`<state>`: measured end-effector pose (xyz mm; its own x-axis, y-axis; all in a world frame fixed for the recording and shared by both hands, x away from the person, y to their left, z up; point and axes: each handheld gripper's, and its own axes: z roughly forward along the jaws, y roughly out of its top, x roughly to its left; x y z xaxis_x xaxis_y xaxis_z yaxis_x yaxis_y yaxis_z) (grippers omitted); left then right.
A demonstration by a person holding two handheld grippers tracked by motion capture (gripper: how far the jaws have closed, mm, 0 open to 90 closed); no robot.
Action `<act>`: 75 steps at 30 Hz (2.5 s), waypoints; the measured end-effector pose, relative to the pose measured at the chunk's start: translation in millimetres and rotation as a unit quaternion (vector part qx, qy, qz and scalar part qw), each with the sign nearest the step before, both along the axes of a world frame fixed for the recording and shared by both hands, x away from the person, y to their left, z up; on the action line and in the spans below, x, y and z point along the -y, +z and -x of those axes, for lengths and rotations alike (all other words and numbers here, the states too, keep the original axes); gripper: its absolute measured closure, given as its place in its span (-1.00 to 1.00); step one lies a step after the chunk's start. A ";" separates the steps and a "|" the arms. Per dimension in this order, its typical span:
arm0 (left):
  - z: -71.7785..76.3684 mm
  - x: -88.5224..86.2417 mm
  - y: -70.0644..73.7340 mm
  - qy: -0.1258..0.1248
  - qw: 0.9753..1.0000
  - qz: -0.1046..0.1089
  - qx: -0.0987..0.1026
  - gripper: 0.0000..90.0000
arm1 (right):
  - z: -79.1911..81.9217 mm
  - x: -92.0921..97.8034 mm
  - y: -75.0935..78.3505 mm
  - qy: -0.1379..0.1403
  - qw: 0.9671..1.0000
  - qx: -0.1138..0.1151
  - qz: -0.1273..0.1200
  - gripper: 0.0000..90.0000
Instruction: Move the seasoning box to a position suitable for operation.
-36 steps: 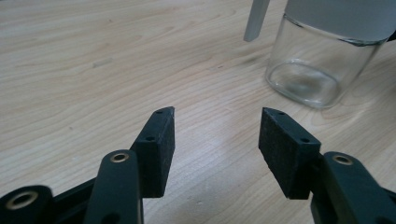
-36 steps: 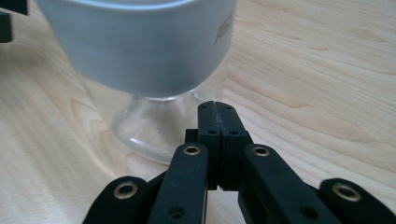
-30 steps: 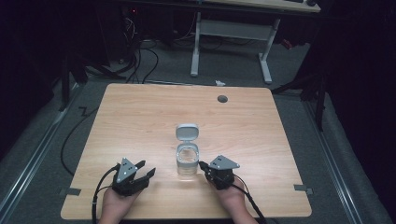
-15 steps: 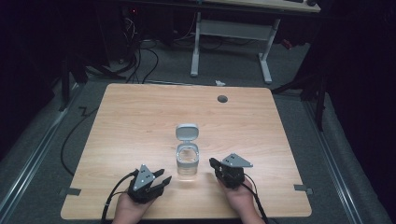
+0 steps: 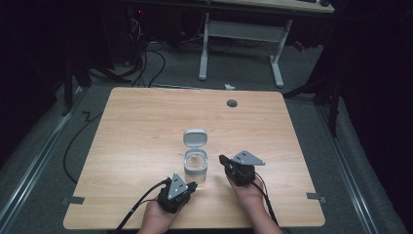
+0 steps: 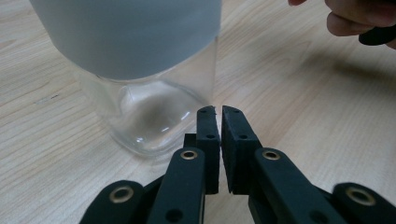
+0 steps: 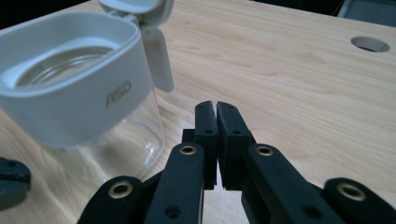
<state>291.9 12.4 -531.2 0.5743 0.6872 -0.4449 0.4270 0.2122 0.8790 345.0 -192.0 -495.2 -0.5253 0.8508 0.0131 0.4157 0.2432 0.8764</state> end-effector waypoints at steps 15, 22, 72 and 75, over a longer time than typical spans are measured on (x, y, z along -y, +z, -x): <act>-9.7 -5.1 -3.0 0.020 1.000 0.022 -0.002 0.97 | -30.9 -7.4 11.3 -0.007 1.000 0.004 -0.014 0.95; -11.1 -7.2 -2.0 0.030 0.999 0.035 -0.006 0.97 | -46.3 -16.1 23.9 -0.009 1.000 0.013 -0.013 0.95; -10.8 -6.0 -2.2 0.027 0.999 0.034 -0.003 0.97 | -26.8 -36.8 44.7 0.034 0.998 0.038 -0.020 0.97; -11.1 -7.0 -1.4 0.027 0.999 0.036 -0.004 0.97 | -25.0 -33.1 43.8 0.031 0.999 0.038 -0.020 0.96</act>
